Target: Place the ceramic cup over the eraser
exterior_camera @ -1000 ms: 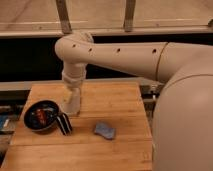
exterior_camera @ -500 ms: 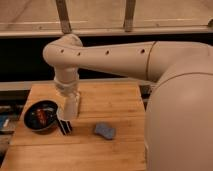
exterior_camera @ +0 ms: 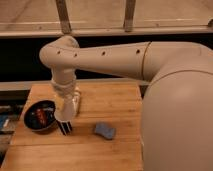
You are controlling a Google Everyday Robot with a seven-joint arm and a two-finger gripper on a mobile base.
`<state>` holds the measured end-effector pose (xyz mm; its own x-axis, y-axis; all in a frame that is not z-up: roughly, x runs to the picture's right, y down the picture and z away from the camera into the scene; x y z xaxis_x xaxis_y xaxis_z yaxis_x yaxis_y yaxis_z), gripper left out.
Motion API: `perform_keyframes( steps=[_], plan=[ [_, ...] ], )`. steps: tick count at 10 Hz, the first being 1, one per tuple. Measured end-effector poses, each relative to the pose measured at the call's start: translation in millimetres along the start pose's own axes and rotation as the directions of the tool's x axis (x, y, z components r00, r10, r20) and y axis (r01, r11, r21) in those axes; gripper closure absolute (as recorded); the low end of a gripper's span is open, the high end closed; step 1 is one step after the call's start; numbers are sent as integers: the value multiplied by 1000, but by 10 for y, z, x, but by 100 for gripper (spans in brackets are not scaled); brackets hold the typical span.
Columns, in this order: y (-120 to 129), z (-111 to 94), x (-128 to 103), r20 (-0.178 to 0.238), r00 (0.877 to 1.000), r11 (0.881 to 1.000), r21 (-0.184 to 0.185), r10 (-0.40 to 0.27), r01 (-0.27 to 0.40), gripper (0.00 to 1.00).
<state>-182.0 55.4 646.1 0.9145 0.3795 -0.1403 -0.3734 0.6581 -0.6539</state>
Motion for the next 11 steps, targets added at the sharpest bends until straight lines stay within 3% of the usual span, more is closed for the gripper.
perform_keyframes(
  steps=[4,11],
  plan=[
    [2,94,-127,14,1000,1000,-15,-27,28,100],
    [-21,362,-163,-12,1000,999,-34,-29,29,100]
  ],
)
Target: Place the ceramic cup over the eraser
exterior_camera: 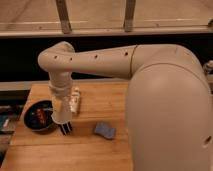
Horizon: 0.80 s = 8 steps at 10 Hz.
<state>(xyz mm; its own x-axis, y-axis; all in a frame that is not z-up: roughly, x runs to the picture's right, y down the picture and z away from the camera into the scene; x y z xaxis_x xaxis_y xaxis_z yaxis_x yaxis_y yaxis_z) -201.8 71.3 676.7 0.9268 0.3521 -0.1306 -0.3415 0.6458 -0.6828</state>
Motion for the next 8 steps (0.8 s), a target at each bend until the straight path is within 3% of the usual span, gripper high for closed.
perform_keyframes(
  steps=[4,5,8],
  plan=[
    [53,161,-66,-5,1000,999,-34,-20,20,97],
    [41,159,-41,-9,1000,999,-34,-17,17,92],
    [51,162,-53,-9,1000,999,-34,-20,20,62]
  ],
)
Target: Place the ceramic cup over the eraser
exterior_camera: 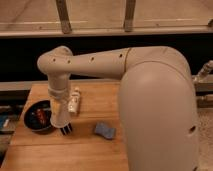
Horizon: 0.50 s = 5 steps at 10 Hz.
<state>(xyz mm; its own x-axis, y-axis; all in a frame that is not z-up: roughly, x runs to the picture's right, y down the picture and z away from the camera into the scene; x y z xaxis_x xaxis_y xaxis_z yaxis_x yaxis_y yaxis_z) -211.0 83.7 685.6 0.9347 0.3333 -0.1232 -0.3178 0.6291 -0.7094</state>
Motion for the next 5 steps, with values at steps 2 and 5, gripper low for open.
perform_keyframes(
  steps=[2,5],
  plan=[
    [-3,-1,4,0,1000,1000,0,1,-1,40],
    [-1,0,2,0,1000,1000,0,0,0,20]
  ],
)
